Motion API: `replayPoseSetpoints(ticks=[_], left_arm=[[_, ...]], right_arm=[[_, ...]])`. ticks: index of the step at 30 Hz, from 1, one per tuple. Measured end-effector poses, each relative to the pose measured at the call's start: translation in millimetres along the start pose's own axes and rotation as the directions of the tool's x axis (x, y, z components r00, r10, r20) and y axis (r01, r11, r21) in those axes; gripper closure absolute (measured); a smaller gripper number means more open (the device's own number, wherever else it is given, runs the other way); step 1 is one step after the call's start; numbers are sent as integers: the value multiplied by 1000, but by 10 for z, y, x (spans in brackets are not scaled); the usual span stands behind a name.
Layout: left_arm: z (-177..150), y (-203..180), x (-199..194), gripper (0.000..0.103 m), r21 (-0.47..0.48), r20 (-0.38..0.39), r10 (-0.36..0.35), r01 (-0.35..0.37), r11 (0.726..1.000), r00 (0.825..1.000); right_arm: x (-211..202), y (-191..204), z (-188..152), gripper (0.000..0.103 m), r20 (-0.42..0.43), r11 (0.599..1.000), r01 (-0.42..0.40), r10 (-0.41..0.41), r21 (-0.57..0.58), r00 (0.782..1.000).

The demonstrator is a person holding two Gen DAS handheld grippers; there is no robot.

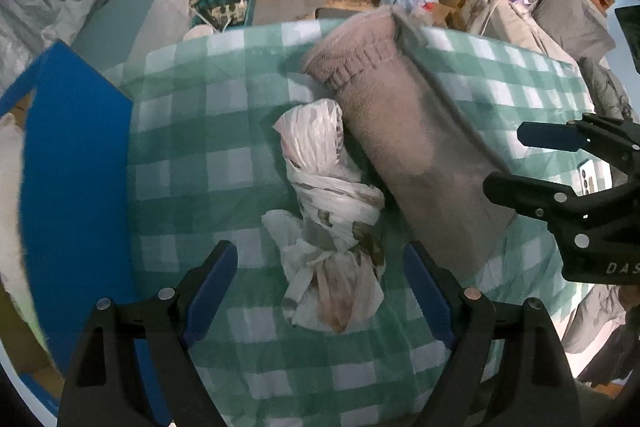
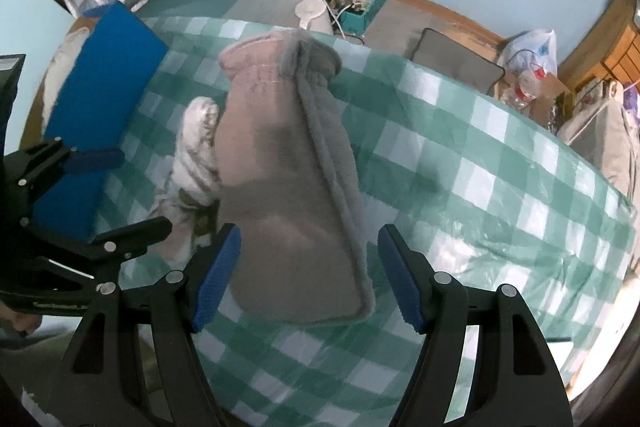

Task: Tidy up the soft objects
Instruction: 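Grasp the white cloth bundle with the left tool while the right tool grasps the brown sock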

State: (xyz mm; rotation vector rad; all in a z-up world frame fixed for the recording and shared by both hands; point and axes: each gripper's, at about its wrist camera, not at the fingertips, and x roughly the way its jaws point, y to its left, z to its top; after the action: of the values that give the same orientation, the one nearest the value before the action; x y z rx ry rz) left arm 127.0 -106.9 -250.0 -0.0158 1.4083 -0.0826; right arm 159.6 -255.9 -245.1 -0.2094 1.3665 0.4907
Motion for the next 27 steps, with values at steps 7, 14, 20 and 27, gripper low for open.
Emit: replayPoseSetpoints(ticks=[7,14,20,27], left_arm=[[98,-56,183,17,25,-26,31,-31,999,999],[157,-72,315,17,56,-56,60,-57,997,997],[91,-41,387,46,66,-57,69,-66,996,996],[-6,34,306,57,67,-38,79,-76,995,996]], right_arm=[[125,-107,33,33,-17,1000,-14,14,3,1000],[221,-157,82,33,-20,998,-59,59,15,998],[357,-108,143,32,-53,997,-73,72,-17,996],[410,-17,231,31,-72,996,-80,77,-41,994]])
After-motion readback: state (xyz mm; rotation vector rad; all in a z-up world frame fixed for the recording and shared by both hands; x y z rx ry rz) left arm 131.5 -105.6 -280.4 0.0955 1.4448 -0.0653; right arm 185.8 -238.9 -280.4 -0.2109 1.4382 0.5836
